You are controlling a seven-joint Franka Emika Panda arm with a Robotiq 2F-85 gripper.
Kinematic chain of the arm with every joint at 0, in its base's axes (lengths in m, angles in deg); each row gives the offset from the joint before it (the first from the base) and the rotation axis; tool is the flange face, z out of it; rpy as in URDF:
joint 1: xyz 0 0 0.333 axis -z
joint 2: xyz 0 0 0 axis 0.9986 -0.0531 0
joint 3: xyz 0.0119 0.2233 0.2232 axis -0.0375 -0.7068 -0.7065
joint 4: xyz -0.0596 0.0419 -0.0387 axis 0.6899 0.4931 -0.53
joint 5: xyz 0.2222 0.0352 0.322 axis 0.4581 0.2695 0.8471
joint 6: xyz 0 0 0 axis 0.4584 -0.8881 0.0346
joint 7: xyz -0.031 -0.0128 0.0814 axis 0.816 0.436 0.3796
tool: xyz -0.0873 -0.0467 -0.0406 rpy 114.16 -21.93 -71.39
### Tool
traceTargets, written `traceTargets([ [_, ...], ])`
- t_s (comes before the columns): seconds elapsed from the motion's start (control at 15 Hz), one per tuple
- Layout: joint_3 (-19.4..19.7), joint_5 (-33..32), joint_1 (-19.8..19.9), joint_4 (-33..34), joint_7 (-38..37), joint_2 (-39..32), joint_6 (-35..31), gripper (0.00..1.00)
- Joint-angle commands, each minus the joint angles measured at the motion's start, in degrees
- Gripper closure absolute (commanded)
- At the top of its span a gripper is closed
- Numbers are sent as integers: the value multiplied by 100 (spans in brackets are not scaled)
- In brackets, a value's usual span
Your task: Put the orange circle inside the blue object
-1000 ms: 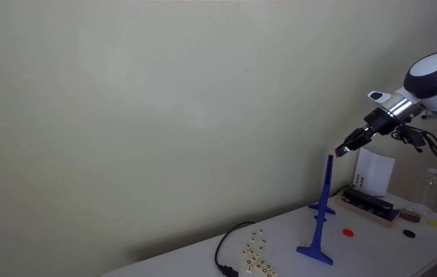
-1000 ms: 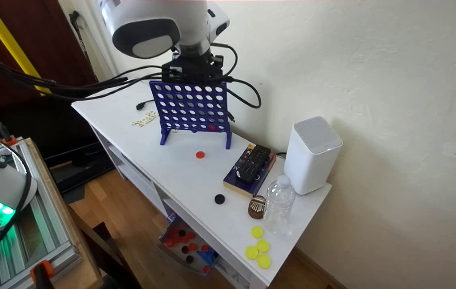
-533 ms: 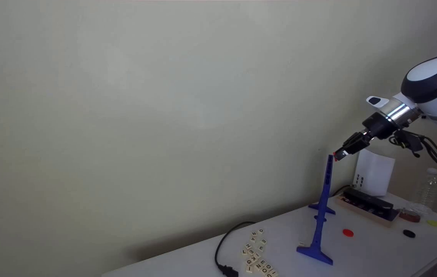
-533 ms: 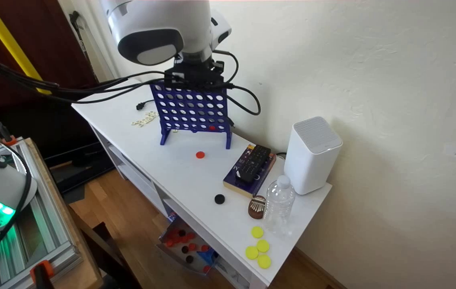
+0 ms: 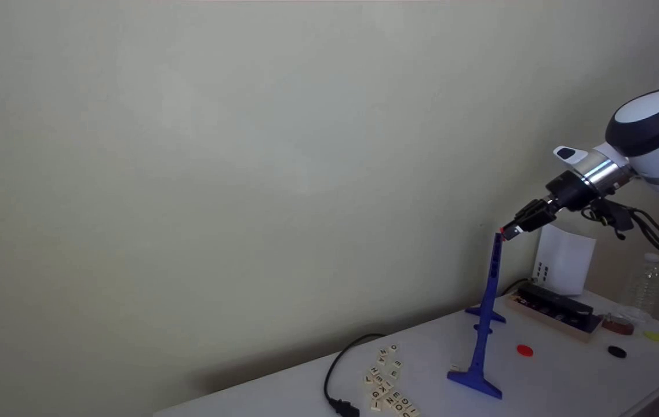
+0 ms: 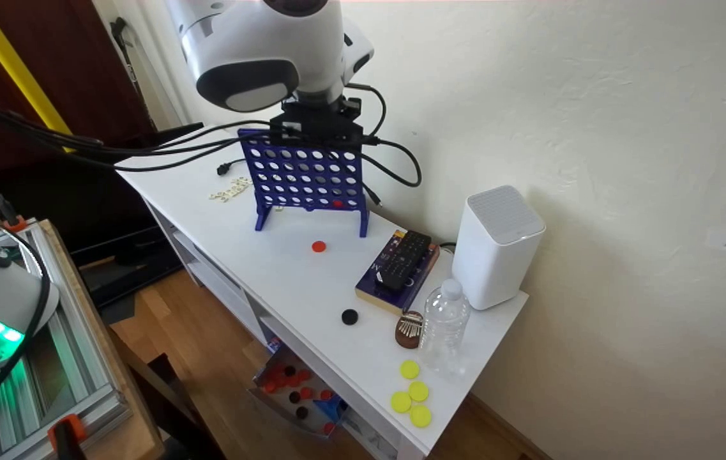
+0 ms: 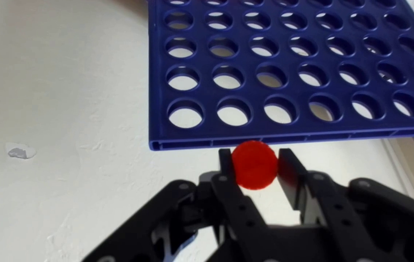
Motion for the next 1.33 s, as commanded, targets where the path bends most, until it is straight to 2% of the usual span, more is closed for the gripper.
traceTargets([
  [0.0, 16, -54, -17, 148, 232, -290, 60, 90],
  [1.27, 196, -54, -147, 317, 646, -598, 13, 90],
])
